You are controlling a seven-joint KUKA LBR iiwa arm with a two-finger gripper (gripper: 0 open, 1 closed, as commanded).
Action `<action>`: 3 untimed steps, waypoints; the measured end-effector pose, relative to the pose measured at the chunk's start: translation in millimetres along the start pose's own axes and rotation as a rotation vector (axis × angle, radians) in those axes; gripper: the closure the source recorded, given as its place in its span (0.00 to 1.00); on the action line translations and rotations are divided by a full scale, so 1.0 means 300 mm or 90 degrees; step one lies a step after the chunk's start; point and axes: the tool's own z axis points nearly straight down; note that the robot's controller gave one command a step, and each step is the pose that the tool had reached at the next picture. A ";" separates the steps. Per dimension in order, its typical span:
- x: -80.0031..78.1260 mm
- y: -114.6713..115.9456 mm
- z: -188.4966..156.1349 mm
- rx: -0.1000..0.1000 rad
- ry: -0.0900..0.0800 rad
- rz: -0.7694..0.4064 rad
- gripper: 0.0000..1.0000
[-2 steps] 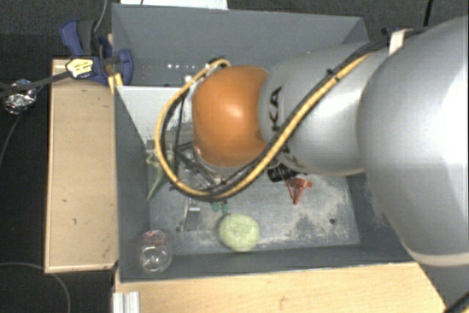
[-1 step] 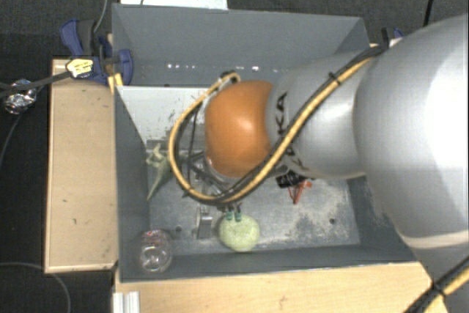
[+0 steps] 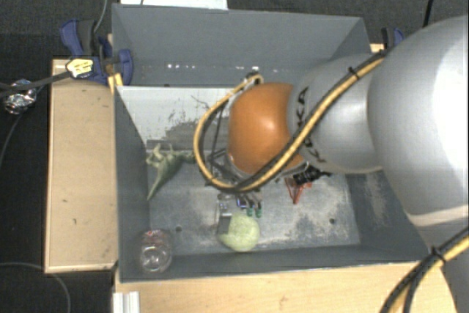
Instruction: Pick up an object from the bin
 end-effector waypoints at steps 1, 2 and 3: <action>-0.100 -0.028 -0.100 0.003 0.006 -0.023 0.00; -0.161 -0.077 -0.240 0.000 0.000 -0.140 0.00; -0.151 -0.154 -0.267 0.001 -0.005 -0.195 0.00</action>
Offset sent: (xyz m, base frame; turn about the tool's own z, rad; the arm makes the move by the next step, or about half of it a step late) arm 0.0636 -0.0437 0.1054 -0.3310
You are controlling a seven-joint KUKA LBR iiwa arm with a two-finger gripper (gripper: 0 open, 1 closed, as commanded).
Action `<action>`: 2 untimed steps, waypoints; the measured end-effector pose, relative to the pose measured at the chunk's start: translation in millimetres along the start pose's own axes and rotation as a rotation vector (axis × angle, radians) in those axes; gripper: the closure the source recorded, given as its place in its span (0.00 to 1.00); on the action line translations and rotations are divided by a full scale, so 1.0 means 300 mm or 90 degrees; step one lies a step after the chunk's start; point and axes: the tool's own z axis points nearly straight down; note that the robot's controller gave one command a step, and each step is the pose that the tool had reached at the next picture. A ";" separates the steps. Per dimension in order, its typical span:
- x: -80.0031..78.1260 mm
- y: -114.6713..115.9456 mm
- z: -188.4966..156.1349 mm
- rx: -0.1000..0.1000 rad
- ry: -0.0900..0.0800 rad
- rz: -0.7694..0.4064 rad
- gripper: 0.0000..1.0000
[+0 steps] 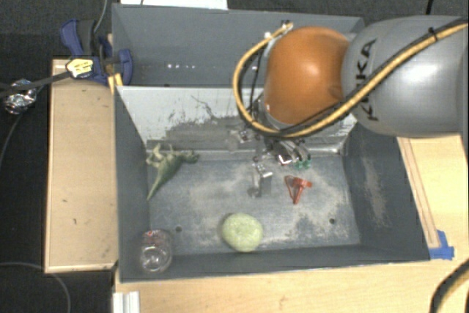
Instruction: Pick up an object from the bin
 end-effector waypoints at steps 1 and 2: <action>0.110 0.024 0.130 -0.002 0.005 0.047 0.00; 0.115 0.037 0.224 -0.001 0.002 -0.115 0.00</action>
Offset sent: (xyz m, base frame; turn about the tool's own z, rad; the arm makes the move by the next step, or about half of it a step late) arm -0.0368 0.0028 -0.0953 -0.3180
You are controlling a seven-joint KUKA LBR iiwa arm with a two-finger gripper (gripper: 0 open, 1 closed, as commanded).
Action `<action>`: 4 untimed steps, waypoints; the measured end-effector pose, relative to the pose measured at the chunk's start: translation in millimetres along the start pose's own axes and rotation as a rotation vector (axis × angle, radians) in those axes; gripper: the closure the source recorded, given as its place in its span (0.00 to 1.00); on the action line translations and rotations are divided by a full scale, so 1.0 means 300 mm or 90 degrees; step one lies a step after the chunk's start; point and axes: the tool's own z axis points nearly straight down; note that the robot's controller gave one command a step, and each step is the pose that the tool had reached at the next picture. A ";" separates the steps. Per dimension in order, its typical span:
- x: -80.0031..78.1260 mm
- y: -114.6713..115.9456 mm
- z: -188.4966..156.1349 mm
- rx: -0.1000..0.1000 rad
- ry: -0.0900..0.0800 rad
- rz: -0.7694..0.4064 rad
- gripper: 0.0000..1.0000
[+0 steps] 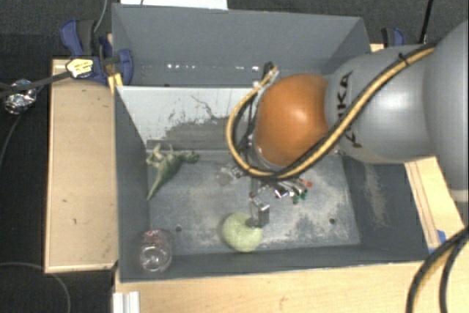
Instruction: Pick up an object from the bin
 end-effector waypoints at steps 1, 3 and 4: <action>0.083 -0.023 0.060 -0.002 -0.001 -0.160 0.00; 0.060 0.054 0.080 0.004 -0.006 -0.291 1.00; 0.062 0.063 -0.048 -0.001 0.000 -0.303 1.00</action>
Offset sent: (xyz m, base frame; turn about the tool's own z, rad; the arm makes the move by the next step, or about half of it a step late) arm -0.0275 0.0057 -0.0285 -0.4642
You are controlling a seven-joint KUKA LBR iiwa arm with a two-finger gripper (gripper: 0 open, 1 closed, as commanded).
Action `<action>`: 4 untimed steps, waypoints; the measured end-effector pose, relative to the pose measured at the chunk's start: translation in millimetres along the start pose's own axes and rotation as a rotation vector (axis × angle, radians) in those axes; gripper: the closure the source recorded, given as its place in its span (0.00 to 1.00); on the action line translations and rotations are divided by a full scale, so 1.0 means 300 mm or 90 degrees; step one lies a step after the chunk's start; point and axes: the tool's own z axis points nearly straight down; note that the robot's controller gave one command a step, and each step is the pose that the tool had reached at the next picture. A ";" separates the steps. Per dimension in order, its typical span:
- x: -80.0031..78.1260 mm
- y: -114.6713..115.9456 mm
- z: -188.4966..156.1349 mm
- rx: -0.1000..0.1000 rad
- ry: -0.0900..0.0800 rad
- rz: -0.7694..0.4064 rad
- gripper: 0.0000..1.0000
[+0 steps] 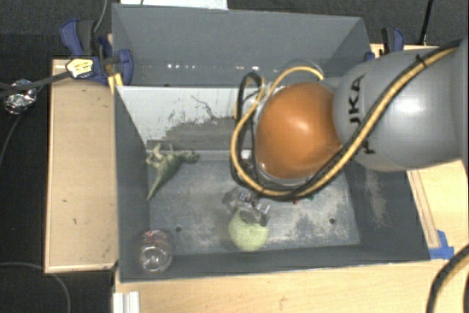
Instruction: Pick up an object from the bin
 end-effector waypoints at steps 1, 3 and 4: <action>0.031 -0.036 -0.114 0.009 -0.008 -0.008 1.00; 0.039 -0.005 -0.260 0.001 -0.003 -0.010 1.00; 0.038 -0.010 -0.312 0.003 -0.005 -0.010 1.00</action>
Offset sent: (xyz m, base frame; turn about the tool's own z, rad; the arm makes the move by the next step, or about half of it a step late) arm -0.0083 -0.0058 0.0438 -0.0038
